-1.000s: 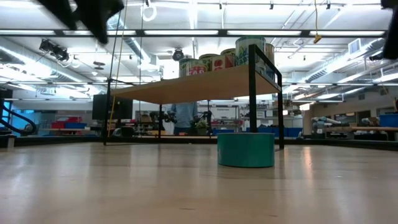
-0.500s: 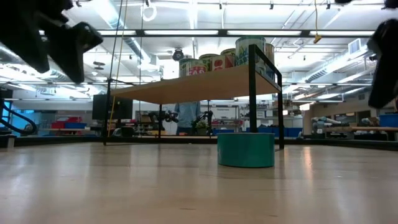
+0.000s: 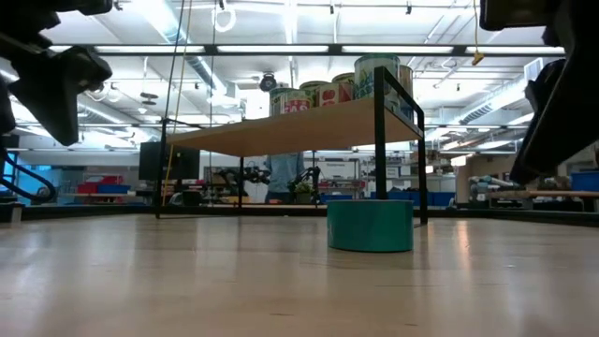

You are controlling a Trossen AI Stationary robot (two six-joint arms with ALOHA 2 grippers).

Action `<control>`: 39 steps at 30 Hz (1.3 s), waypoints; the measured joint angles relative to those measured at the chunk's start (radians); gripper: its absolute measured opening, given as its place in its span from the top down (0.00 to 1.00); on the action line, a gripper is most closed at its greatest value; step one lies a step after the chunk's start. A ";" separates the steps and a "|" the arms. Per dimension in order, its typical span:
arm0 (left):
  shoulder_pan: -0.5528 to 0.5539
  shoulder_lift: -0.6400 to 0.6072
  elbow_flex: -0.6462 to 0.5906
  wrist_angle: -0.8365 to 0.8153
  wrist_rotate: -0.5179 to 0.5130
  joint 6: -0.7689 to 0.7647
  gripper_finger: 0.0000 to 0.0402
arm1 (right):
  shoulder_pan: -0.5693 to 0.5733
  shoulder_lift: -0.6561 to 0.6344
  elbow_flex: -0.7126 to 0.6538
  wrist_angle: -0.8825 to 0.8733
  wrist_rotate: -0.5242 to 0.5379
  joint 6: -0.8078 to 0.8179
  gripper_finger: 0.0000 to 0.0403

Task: Pick and place cans onto a shelf
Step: Put the canned tuna on the shelf

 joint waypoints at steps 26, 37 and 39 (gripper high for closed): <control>0.052 -0.105 -0.061 0.066 -0.053 -0.089 0.42 | -0.287 0.132 0.026 0.477 -0.061 -0.423 0.14; 0.125 -0.045 -0.060 0.278 -0.081 -0.027 0.40 | -0.236 0.107 0.035 0.454 -0.065 -0.344 0.14; 0.142 -0.025 -0.060 0.312 -0.064 -0.004 0.36 | -0.215 0.093 0.035 0.432 -0.055 -0.306 0.14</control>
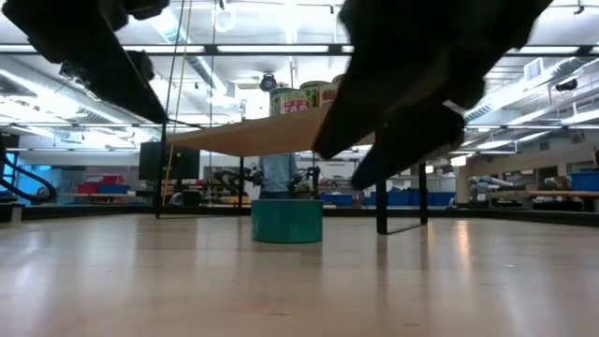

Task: Pick and place cans onto a shelf
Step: Put the canned tuna on the shelf

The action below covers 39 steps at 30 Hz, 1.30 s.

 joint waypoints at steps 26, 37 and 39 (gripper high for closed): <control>0.257 0.300 0.021 0.474 0.178 0.313 0.20 | 0.154 -0.069 0.124 -0.284 0.080 0.246 0.14; 0.379 0.371 0.074 0.447 0.220 0.337 0.23 | 0.170 -0.069 0.139 -0.281 0.124 0.316 0.14; 0.402 0.386 0.074 0.452 0.269 0.335 0.27 | 0.173 -0.069 0.139 -0.279 0.124 0.315 0.14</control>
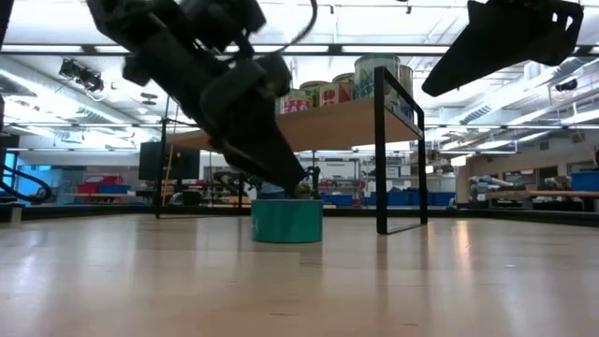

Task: Pick and place cans onto a shelf
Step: Put the canned tuna on the shelf

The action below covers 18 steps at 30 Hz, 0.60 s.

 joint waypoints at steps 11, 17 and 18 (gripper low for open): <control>-0.007 0.022 -0.001 -0.077 0.048 0.065 0.49 | 0.000 0.000 0.000 -0.001 0.002 -0.001 0.14; -0.008 0.020 0.002 -0.107 0.048 0.085 0.71 | 0.000 0.000 0.000 -0.007 0.009 -0.006 0.14; -0.008 0.020 0.002 -0.109 0.044 0.081 0.77 | 0.000 0.000 0.000 -0.007 0.009 -0.005 0.14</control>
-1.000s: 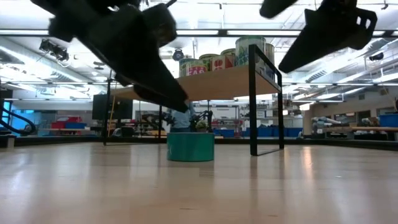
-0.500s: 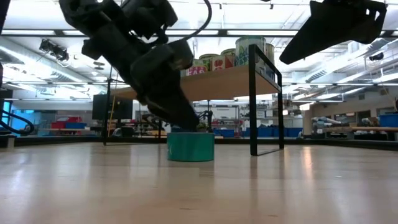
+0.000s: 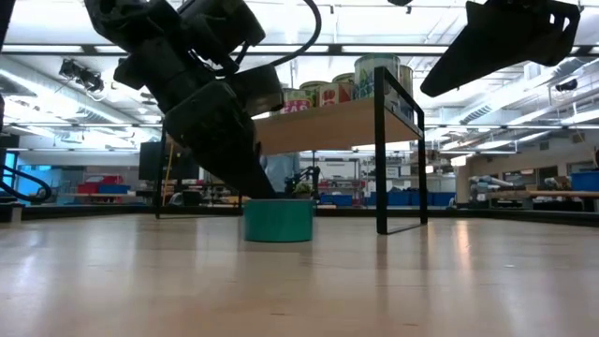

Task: Pick and place cans onto a shelf
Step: Put the canned tuna on the shelf

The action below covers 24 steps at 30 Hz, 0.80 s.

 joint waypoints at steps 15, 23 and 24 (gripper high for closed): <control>-0.017 -0.103 0.011 -0.179 -0.063 -0.073 0.99 | 0.003 0.000 0.000 -0.011 -0.006 0.005 0.14; -0.015 -0.205 0.059 -0.323 -0.060 -0.102 0.99 | 0.004 0.000 0.000 -0.015 -0.005 -0.028 0.14; -0.013 -0.217 0.066 -0.329 -0.049 -0.110 0.99 | 0.005 0.000 0.000 -0.015 -0.004 -0.030 0.14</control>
